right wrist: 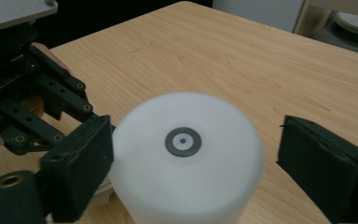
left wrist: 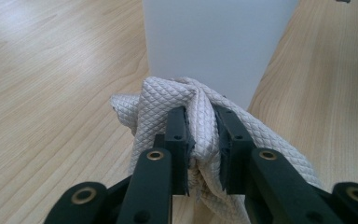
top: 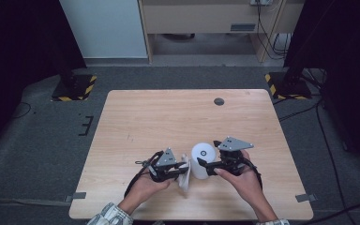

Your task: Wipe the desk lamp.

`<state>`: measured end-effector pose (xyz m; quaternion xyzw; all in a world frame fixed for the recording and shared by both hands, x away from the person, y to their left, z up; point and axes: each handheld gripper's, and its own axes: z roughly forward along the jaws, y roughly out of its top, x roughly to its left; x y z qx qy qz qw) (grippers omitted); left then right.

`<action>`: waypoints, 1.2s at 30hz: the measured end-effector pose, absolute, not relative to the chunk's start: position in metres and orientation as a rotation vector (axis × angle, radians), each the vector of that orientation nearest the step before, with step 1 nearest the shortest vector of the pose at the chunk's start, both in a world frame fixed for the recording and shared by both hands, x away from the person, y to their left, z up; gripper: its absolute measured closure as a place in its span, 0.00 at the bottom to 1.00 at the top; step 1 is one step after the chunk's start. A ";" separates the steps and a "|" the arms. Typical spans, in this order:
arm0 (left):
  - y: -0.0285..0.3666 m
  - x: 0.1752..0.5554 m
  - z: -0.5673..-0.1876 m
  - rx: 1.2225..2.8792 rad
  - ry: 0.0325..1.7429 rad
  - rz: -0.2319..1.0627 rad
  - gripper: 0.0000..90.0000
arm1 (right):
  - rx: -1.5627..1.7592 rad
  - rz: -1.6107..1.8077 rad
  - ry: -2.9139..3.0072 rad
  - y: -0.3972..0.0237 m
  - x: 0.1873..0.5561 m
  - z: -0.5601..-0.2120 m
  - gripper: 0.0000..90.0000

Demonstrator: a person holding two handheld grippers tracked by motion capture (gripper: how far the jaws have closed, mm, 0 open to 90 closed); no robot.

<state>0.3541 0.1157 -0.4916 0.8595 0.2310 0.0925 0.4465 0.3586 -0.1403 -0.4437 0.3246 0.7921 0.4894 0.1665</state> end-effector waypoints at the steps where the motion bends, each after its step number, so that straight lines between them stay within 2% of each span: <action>1: 0.116 0.354 -0.492 2.128 0.574 0.229 0.84 | 0.921 1.397 2.251 -0.141 0.358 -0.442 0.16; 3: 0.117 0.354 -0.491 2.127 0.573 0.229 0.84 | 0.929 1.373 2.262 -0.142 0.358 -0.439 0.21; 9: 0.119 0.348 -0.484 2.087 0.567 0.224 0.84 | 0.949 1.391 2.306 -0.142 0.362 -0.441 0.25; 15: 0.112 0.331 -0.470 2.014 0.535 0.193 0.84 | 0.961 1.436 2.324 -0.144 0.367 -0.444 0.26; 20: 0.090 0.318 -0.477 2.074 0.467 0.187 0.84 | 0.954 1.442 2.323 -0.144 0.367 -0.444 0.26; 27: 0.082 0.323 -0.494 2.142 0.458 0.153 0.84 | 0.939 1.454 2.319 -0.143 0.367 -0.445 0.26; 30: 0.086 0.323 -0.490 2.119 0.460 0.150 0.84 | 0.937 1.463 2.320 -0.142 0.367 -0.446 0.26; 32: 0.092 0.324 -0.480 2.035 0.451 0.141 0.84 | 0.934 1.464 2.319 -0.142 0.367 -0.446 0.26; 36: 0.090 0.328 -0.483 2.034 0.448 0.125 0.84 | 0.939 1.468 2.310 -0.143 0.368 -0.446 0.27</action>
